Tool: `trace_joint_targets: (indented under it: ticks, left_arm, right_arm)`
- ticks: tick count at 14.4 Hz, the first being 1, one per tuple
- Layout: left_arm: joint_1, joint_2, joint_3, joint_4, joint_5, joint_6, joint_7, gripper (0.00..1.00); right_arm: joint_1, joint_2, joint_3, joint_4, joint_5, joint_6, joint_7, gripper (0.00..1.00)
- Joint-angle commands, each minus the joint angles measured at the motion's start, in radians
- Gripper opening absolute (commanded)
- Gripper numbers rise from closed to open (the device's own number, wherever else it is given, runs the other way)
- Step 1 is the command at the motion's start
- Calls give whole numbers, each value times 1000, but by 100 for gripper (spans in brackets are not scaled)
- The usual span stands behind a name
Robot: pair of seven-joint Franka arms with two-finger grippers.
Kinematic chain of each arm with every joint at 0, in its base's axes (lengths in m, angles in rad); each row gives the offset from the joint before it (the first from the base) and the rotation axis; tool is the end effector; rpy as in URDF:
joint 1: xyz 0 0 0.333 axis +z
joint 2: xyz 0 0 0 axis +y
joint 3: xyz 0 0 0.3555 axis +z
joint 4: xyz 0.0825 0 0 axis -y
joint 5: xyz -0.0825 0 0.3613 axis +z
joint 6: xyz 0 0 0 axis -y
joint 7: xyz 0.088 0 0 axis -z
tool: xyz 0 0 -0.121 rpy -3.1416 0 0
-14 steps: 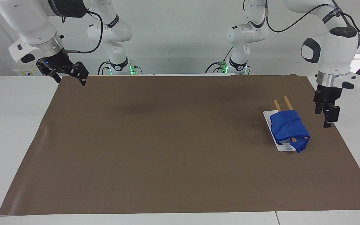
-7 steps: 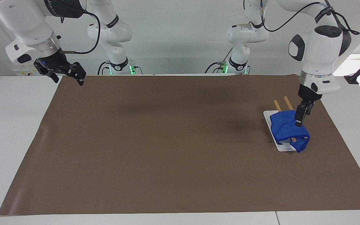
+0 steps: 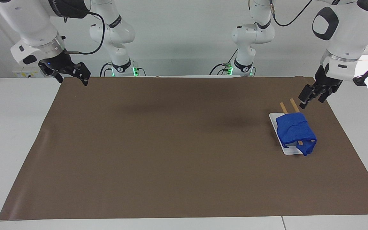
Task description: Right arm passes towel to left arm to hang
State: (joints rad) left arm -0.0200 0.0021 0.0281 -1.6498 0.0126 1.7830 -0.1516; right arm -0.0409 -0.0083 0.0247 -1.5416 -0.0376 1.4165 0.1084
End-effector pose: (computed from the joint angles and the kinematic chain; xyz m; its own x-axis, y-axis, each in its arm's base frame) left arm 0.5531 0.0057 0.6328 0.9790 0.1563 0.1311 0.1567 -0.9876 0.0073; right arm 0.5106 -0.0132 0.6548 0.9852 -0.1299 -0.1117 -0.1249 -0.9909 0.0502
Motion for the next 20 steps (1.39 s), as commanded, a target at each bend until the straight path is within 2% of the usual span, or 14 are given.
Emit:
trace_joint_targets:
  ticks: [1,3,6,20]
  left_arm:
    - [31,19,6,33,-19,-94,183,100]
    - [28,10,1,24,-17,-152,279,100]
    - [17,-37,-4,-2,-17,-185,282,100]
    - [23,-39,-8,-2,-17,-191,284,100]
  right_arm:
    - [-10,-29,11,-35,10,28,8,100]
    - [-11,-28,11,-35,18,30,7,100]
    - [-11,-28,11,-35,19,30,7,100]
    - [-11,-33,11,-51,12,73,-12,100]
